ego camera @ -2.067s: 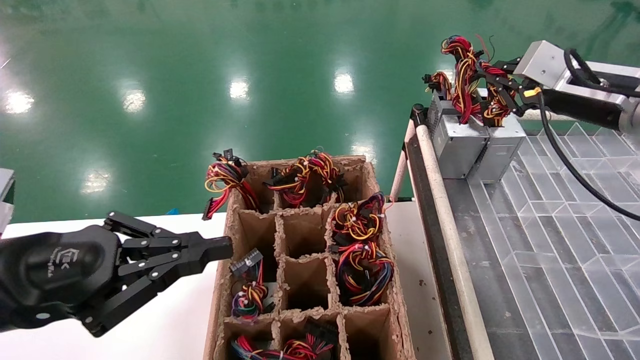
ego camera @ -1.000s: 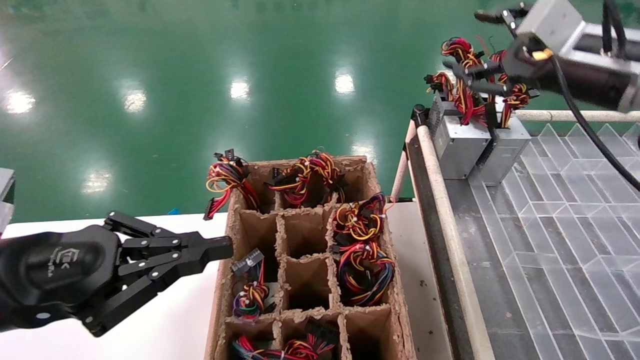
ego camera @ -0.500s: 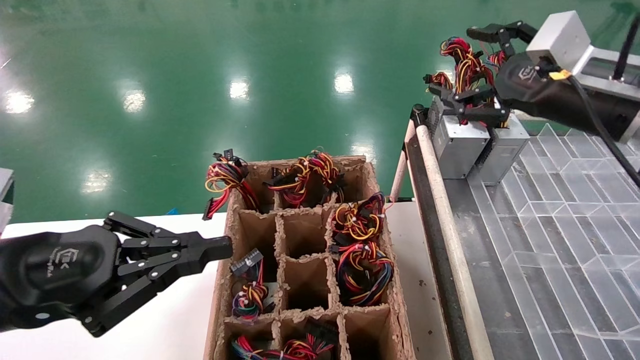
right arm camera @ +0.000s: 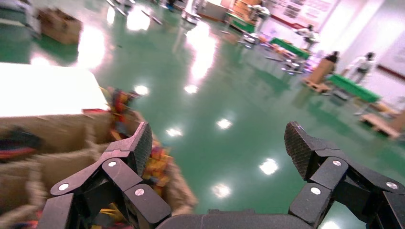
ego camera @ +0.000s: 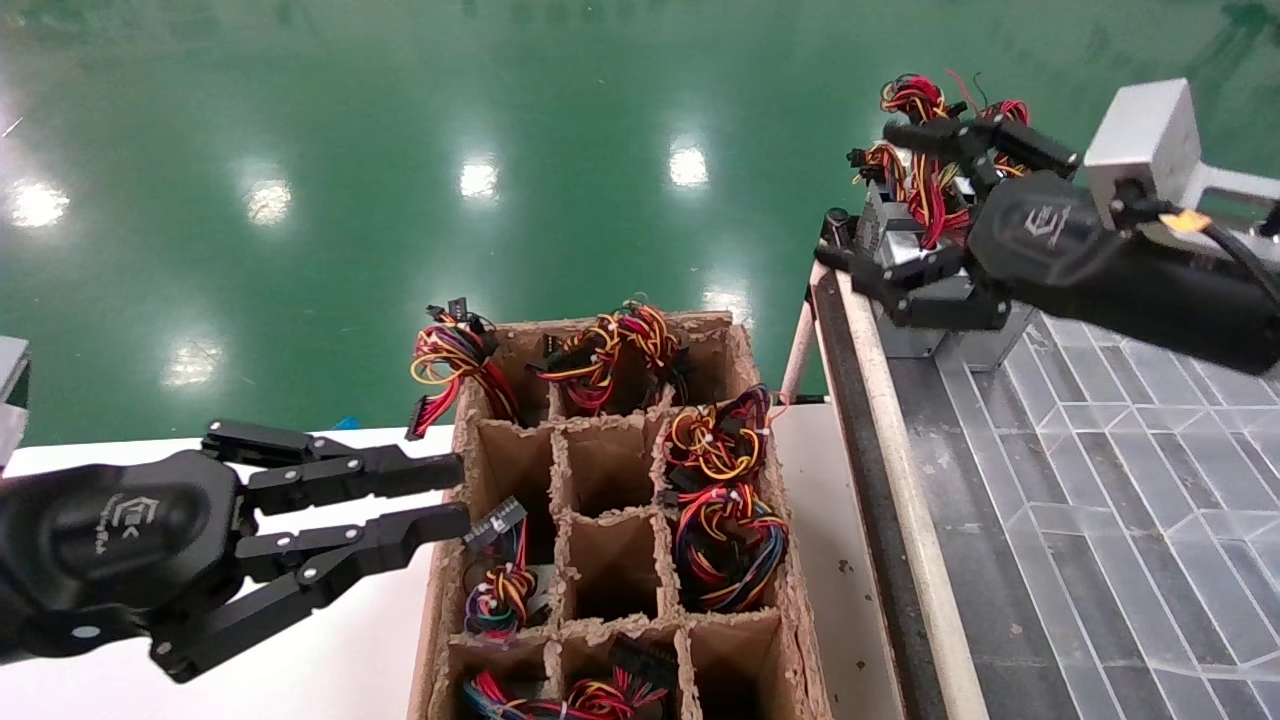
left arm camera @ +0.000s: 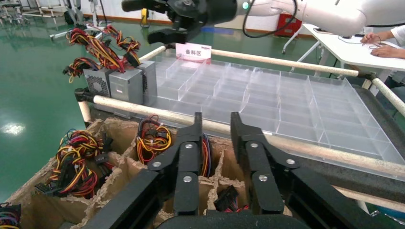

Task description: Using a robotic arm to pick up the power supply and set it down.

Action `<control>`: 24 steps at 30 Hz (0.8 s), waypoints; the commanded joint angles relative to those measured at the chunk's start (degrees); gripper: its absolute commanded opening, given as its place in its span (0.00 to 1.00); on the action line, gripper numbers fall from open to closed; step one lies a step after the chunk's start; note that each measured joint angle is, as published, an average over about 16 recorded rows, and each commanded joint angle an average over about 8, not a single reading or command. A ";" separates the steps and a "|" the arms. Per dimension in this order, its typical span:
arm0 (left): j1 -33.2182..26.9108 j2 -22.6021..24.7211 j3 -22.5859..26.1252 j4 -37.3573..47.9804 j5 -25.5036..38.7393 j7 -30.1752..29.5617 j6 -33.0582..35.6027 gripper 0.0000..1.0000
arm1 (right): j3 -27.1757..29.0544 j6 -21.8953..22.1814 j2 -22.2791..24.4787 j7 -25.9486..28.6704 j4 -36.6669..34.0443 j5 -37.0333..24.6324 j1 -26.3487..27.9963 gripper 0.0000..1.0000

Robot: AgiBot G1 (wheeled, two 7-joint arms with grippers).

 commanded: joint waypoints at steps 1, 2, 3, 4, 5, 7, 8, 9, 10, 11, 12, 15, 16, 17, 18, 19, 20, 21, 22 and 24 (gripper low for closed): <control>0.00 0.00 0.00 0.00 0.00 0.00 0.00 1.00 | 0.31 -0.72 0.69 2.09 2.42 0.98 -1.62 1.00; 0.00 0.00 0.00 0.00 0.00 0.00 0.00 1.00 | 0.46 -1.08 1.02 3.12 3.60 1.46 -2.41 1.00; 0.00 0.00 0.00 0.00 0.00 0.00 0.00 1.00 | 0.61 -1.45 1.38 4.19 4.83 1.96 -3.24 1.00; 0.00 0.00 0.00 0.00 0.00 0.00 0.00 1.00 | 0.76 -1.80 1.71 5.22 6.02 2.44 -4.03 1.00; 0.00 0.00 0.00 0.00 0.00 0.00 0.00 1.00 | 0.91 -2.16 2.05 6.24 7.20 2.92 -4.83 1.00; 0.00 0.00 0.00 0.00 0.00 0.00 0.00 1.00 | 1.22 -2.90 2.75 8.38 9.66 3.92 -6.48 1.00; 0.00 0.00 0.00 0.00 0.00 0.00 0.00 1.00 | 1.37 -3.25 3.09 9.40 10.85 4.40 -7.27 1.00; 0.00 0.00 0.00 0.00 0.00 0.00 0.00 1.00 | 1.52 -3.61 3.42 10.43 12.04 4.88 -8.07 1.00; 0.00 0.00 0.00 0.00 0.00 0.00 0.00 1.00 | 1.68 -3.98 3.77 11.50 13.27 5.38 -8.89 1.00; 0.00 0.00 0.00 0.00 0.00 0.00 0.00 1.00 | 1.83 -4.34 4.11 12.53 14.46 5.86 -9.69 1.00; 0.00 0.00 0.00 0.00 0.00 0.00 0.00 1.00 | 1.98 -4.69 4.45 13.56 15.65 6.35 -10.49 1.00; 0.00 0.00 0.00 0.00 0.00 0.00 0.00 1.00 | 2.44 -5.77 5.48 16.68 19.25 7.81 -12.90 1.00; 0.00 0.00 0.00 0.00 0.00 0.00 0.00 1.00 | 2.59 -6.14 5.83 17.75 20.48 8.31 -13.73 1.00; 0.00 0.00 0.00 0.00 0.00 0.00 0.00 1.00 | 2.75 -6.51 6.18 18.82 21.72 8.81 -14.56 1.00; 0.00 0.00 0.00 0.00 0.00 0.00 0.00 1.00 | 2.90 -6.87 6.52 19.86 22.91 9.29 -15.36 1.00; 0.00 0.00 0.00 0.00 0.00 0.00 0.00 1.00 | 3.05 -7.24 6.87 20.92 24.14 9.79 -16.18 1.00; 0.00 0.00 0.00 0.00 0.00 0.00 0.00 1.00 | 3.21 -7.61 7.22 21.99 25.37 10.29 -17.01 1.00; 0.00 0.00 0.00 0.00 0.00 0.00 0.00 1.00 | 3.36 -7.96 7.55 23.02 26.56 10.77 -17.80 1.00; 0.00 0.00 0.00 0.00 0.00 0.00 0.00 1.00 | 3.50 -8.31 7.88 24.01 27.70 11.24 -18.57 1.00; 0.00 0.00 0.00 0.00 0.00 0.00 0.00 1.00 | 3.75 -8.90 8.44 25.74 29.70 12.03 -19.90 1.00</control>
